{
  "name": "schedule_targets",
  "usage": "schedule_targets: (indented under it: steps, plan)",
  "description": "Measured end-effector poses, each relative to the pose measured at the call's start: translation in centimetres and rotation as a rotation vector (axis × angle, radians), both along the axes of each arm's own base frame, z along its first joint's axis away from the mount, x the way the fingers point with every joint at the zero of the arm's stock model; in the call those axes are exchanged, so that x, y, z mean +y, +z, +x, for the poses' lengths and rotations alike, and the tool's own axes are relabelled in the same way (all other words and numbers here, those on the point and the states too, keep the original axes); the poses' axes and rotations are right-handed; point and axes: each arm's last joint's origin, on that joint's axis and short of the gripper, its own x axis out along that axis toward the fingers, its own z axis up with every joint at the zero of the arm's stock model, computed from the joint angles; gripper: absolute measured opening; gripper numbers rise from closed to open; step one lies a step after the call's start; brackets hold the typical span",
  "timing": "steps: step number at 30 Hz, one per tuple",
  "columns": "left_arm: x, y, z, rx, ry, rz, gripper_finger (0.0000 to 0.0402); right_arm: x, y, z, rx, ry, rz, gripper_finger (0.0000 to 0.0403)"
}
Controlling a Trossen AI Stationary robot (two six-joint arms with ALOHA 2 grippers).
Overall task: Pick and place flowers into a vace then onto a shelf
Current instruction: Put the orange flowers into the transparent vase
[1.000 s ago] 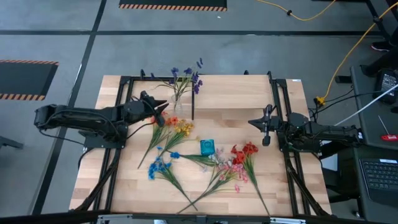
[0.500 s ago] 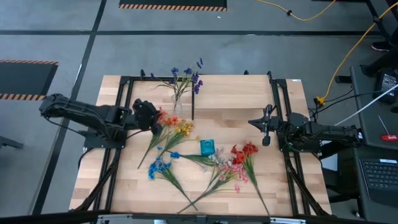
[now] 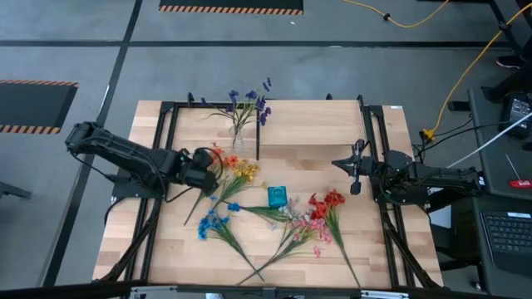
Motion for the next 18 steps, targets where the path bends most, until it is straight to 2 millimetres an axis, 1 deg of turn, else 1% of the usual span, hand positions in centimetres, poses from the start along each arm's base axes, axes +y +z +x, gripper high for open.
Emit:
schedule_targets:
  steps: [5,10,15,18]
  plan:
    - [-0.3,-1.2,0.7,0.063,0.032,-0.031,0.007,0.0,0.0,0.0,0.0,-0.002,0.0,0.0007]
    - [-0.5,-2.2,1.3,0.113,0.062,-0.059,0.0107,0.0,0.0,0.0,0.0,-0.002,0.0,0.0007]
    - [-0.9,-3.3,1.8,0.179,0.104,-0.162,0.0147,0.0,0.0,0.0,0.0,-0.002,0.0,0.0007]
    - [-1.1,-4.1,2.0,0.217,0.126,-0.198,0.0163,0.0,0.0,0.0,0.0,-0.002,0.002,0.0007]
